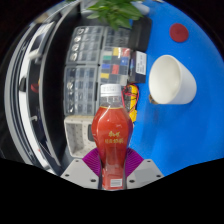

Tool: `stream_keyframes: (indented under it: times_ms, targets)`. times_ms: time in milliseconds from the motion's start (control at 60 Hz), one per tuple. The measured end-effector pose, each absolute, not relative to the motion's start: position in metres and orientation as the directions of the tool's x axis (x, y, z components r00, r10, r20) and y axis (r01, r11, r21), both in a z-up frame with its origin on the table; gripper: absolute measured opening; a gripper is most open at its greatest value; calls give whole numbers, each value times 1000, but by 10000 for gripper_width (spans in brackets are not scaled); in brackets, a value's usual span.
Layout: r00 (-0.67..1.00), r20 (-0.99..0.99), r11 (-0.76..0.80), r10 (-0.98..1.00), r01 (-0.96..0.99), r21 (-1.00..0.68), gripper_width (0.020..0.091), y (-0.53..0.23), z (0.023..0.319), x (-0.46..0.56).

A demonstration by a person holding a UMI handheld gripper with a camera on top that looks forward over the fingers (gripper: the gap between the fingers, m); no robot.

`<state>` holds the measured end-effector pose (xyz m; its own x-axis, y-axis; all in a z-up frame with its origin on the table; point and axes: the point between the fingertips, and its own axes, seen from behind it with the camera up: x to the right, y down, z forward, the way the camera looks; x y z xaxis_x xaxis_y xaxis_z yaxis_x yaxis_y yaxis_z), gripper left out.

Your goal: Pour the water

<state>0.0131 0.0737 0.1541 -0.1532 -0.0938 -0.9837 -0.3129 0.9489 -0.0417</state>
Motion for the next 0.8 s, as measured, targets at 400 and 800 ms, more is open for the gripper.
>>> stream_keyframes:
  times_ms: [400, 800]
  targets:
    - [-302, -850, 844, 432, -198, 499, 275, 39, 159, 14]
    - [-247, -969, 921, 8, -376, 103, 281, 32, 173, 3]
